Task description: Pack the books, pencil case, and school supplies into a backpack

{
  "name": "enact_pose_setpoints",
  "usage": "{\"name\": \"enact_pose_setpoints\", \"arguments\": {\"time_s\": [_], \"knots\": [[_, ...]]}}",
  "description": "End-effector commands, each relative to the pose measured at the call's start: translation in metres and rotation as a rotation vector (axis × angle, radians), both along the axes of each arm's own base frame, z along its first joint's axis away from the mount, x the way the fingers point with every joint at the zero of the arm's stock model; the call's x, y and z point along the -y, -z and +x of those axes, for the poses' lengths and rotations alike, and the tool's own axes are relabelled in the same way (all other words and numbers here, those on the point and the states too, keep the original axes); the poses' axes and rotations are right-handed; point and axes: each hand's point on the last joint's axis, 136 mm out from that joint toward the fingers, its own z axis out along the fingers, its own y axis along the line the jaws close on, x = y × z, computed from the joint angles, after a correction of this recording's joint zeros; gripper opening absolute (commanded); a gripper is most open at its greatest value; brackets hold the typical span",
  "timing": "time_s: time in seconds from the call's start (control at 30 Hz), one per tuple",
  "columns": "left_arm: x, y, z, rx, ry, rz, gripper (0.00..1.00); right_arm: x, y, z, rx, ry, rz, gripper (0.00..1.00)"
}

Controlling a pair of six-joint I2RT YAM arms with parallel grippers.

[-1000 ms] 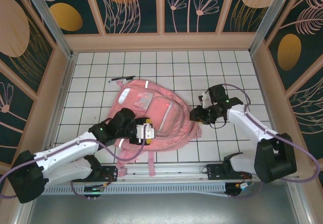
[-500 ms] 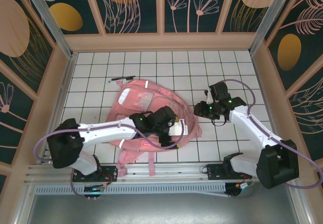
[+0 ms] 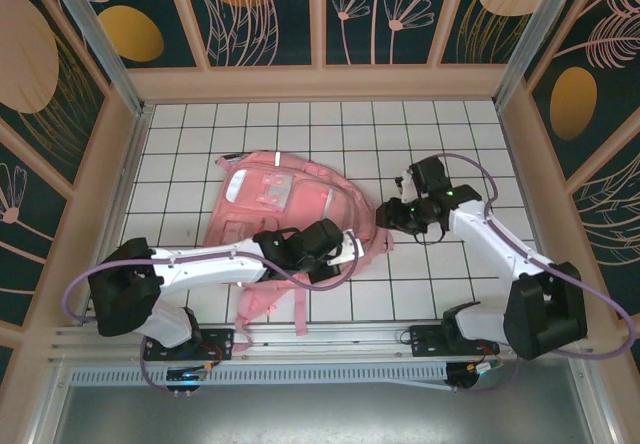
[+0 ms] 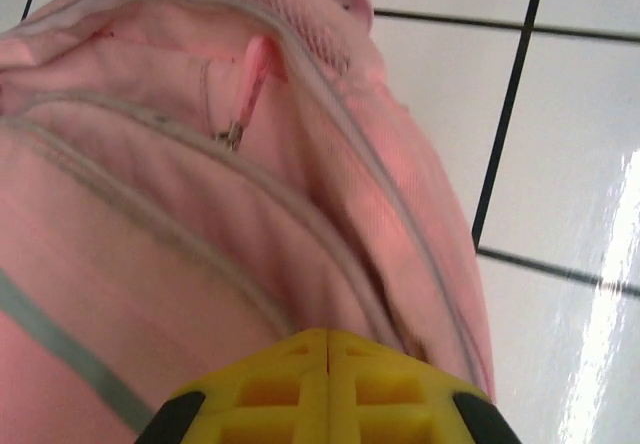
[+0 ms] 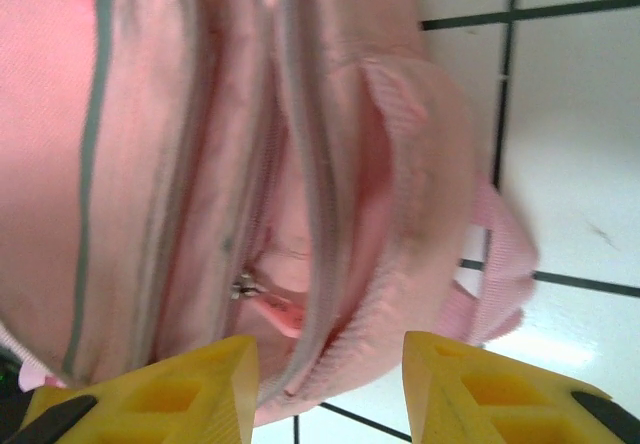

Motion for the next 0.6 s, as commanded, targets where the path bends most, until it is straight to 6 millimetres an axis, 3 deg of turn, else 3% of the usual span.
{"name": "enact_pose_setpoints", "arguments": {"time_s": [0.0, 0.03, 0.13, 0.2, 0.3, 0.43, 0.5, 0.57], "knots": [[-0.019, 0.002, -0.005, 0.003, -0.013, 0.028, 0.16, -0.019, -0.018, 0.003, 0.051, -0.112, 0.013, 0.44], [-0.019, 0.0, -0.005, 0.001, -0.023, 0.01, 0.33, -0.019, -0.02, 0.009, 0.081, -0.119, -0.005, 0.44], [-0.021, -0.004, -0.006, 0.007, -0.038, -0.03, 0.6, -0.017, -0.024, 0.03, 0.177, -0.108, -0.045, 0.44], [-0.025, -0.001, -0.002, 0.027, -0.061, -0.019, 0.71, -0.011, -0.021, 0.045, 0.174, -0.028, -0.061, 0.46], [-0.037, 0.004, 0.011, 0.037, -0.143, -0.014, 0.74, -0.022, -0.006, 0.05, 0.066, -0.012, -0.024, 0.5], [-0.056, -0.015, 0.042, -0.068, -0.417, -0.203, 0.77, -0.022, 0.032, 0.067, 0.027, 0.003, -0.112, 0.52], [-0.07, -0.025, 0.052, -0.059, -0.546, -0.249, 0.78, -0.013, 0.054, 0.075, -0.004, 0.028, -0.19, 0.45], [-0.085, -0.03, 0.059, -0.067, -0.687, -0.281, 0.8, -0.002, 0.07, 0.076, -0.038, 0.061, -0.263, 0.23]]}}
